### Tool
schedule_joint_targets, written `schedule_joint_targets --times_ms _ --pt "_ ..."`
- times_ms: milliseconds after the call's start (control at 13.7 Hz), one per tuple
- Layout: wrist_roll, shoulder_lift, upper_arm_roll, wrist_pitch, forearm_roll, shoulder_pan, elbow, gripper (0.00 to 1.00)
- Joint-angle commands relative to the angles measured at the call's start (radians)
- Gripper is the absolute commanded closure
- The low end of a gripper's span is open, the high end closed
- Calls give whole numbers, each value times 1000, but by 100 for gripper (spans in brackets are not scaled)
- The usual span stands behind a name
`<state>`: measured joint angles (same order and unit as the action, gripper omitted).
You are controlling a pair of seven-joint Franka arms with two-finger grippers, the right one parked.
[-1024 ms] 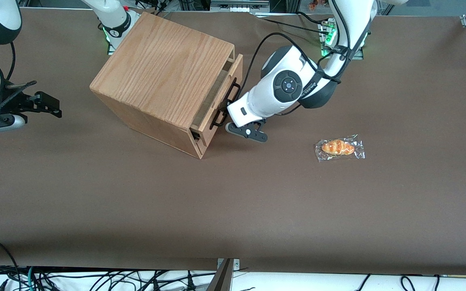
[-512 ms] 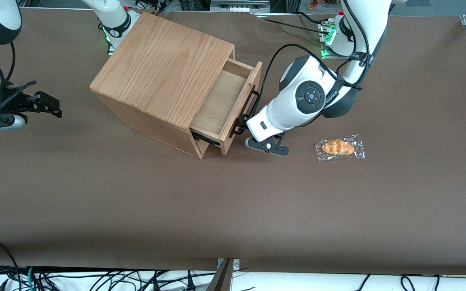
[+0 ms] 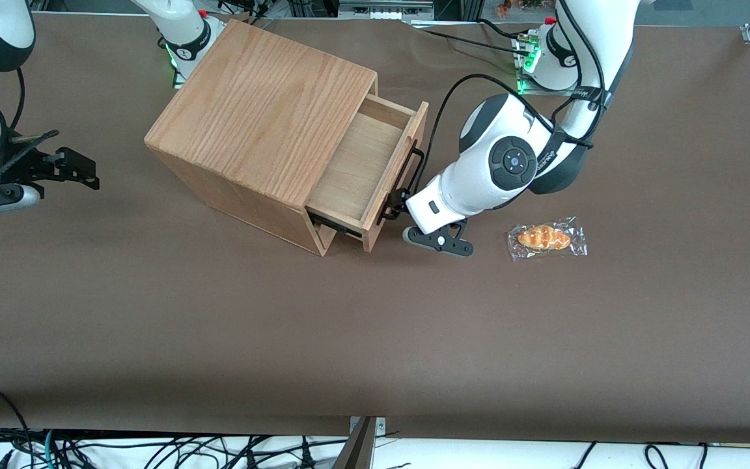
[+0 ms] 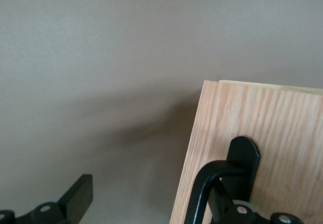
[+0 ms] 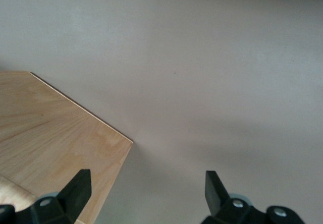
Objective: Open top drawer with left arm
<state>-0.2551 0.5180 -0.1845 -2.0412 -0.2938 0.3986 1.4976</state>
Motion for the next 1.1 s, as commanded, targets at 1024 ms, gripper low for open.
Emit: schedule_joint_targets --times_ms 1024 --pt "22 8 8 226 -4 -87 -172 0"
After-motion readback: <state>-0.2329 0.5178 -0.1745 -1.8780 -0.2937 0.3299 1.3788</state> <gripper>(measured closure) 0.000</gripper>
